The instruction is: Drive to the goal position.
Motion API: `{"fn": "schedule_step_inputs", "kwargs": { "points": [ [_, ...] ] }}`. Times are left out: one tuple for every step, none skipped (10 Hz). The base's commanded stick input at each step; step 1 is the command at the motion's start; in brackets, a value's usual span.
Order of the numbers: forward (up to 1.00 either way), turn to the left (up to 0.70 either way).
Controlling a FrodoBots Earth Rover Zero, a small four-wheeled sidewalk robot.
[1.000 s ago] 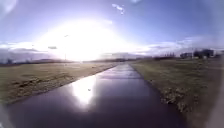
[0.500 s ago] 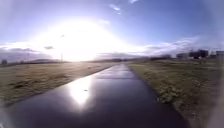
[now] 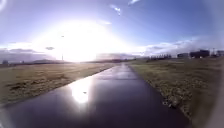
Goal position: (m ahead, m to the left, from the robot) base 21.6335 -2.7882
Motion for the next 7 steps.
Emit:
{"fn": "schedule_step_inputs", "kwargs": {
  "points": [
    [1.0, 0.0],
    [1.0, 0.0],
    [1.0, 0.0],
    [1.0, 0.0],
    [1.0, 0.0],
    [1.0, 0.0],
    [1.0, 0.0]
  ]
}}
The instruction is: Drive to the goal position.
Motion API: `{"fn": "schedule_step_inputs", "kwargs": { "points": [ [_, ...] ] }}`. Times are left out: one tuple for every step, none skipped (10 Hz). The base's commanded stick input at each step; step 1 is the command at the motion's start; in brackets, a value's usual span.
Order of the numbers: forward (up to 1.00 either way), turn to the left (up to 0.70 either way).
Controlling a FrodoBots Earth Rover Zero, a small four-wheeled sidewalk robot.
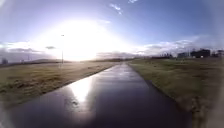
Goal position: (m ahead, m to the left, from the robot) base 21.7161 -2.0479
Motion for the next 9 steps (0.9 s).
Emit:
{"fn": "schedule_step_inputs", "kwargs": {
  "points": [
    [1.0, -0.07],
    [1.0, -0.22],
    [1.0, -0.31],
    [1.0, -0.36],
    [1.0, -0.37],
    [1.0, -0.18],
    [1.0, 0.0],
    [1.0, 0.0],
    [1.0, 0.0]
  ]
}}
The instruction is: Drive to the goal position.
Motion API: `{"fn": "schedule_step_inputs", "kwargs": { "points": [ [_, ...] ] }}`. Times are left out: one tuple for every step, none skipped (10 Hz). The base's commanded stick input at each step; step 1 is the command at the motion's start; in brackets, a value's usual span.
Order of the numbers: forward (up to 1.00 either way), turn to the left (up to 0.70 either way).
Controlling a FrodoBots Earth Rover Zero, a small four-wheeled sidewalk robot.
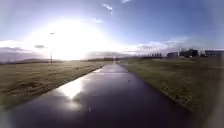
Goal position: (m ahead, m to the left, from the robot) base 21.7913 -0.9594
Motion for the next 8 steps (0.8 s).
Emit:
{"fn": "schedule_step_inputs", "kwargs": {
  "points": [
    [1.0, 0.0],
    [1.0, 0.0],
    [1.0, 0.0],
    [1.0, 0.0],
    [1.0, 0.0],
    [1.0, 0.0],
    [1.0, 0.0],
    [1.0, 0.0]
  ]
}}
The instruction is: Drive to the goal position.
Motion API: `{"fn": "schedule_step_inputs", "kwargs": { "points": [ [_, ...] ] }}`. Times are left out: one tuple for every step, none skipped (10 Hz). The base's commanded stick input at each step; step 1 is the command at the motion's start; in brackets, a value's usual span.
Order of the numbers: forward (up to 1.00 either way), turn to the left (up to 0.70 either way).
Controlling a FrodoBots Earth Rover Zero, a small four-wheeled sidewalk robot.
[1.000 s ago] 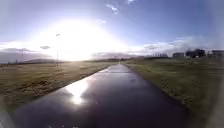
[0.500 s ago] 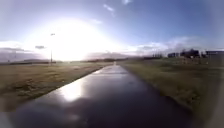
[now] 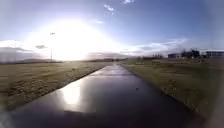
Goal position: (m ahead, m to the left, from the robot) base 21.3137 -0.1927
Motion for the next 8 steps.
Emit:
{"fn": "schedule_step_inputs", "kwargs": {
  "points": [
    [1.0, 0.0],
    [1.0, 0.0],
    [1.0, 0.0],
    [1.0, 0.0],
    [1.0, 0.0],
    [1.0, 0.0],
    [1.0, 0.0],
    [1.0, 0.0]
  ]
}}
